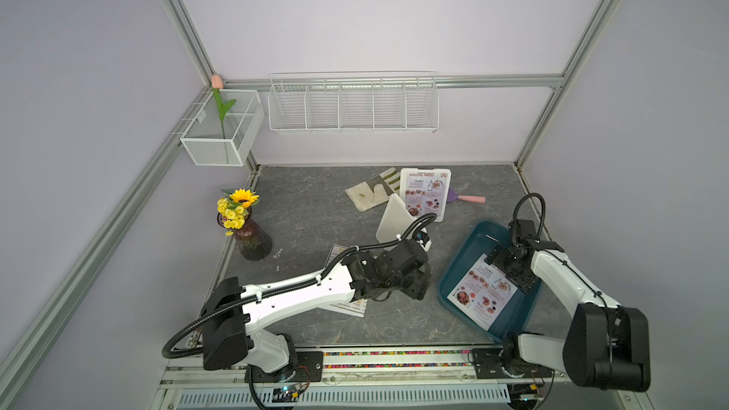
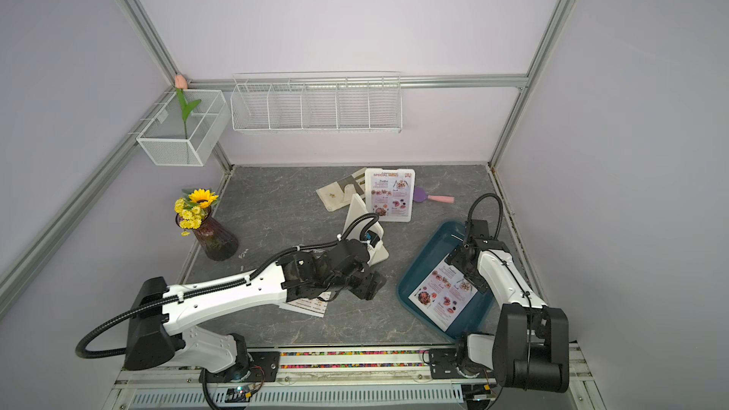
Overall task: Replace the menus in the menu holders
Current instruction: Adjust the storage box at the center of the board.
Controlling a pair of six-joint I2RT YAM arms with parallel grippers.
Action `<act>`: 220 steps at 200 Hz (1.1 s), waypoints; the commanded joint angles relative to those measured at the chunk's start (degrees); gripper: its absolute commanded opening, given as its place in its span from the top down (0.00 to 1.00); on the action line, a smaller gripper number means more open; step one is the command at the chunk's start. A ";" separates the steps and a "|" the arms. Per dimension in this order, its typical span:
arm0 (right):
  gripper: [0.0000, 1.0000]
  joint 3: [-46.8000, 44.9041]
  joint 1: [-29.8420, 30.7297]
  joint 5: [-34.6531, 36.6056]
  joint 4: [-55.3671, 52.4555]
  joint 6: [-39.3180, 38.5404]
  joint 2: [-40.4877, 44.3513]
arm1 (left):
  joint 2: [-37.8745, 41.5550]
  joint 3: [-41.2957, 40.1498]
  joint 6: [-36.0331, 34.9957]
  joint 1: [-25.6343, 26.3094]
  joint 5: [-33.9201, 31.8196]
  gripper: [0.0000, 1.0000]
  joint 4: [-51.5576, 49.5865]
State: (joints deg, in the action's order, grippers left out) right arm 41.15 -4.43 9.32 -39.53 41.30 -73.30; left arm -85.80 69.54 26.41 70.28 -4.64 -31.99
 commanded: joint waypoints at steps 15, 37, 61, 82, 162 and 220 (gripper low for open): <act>0.01 -0.97 -0.78 3.60 2.31 4.95 -3.96 | -8.54 8.75 -2.19 2.25 0.16 0.30 -0.63; 0.02 -0.36 -1.38 4.27 4.55 3.72 -5.79 | -11.87 11.02 -2.32 2.86 0.42 0.30 -0.47; 0.03 3.05 -1.51 3.61 6.55 0.00 -9.62 | -14.29 12.15 -2.56 2.89 -0.27 0.30 -0.07; 0.03 7.79 -1.55 4.32 6.85 -3.09 -14.56 | -17.24 14.15 -3.28 2.87 1.22 0.30 -0.27; 0.05 25.98 -0.37 -0.50 8.94 -15.03 -30.36 | -25.02 18.12 -3.66 3.12 3.13 0.32 -1.85; 0.05 35.77 6.52 -7.74 8.61 -24.32 -34.10 | -27.14 19.18 -4.27 3.80 8.81 0.33 0.60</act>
State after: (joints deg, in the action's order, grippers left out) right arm 73.91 -1.13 5.91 -30.76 22.35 -106.87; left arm -111.13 86.41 23.05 73.25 0.03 -32.84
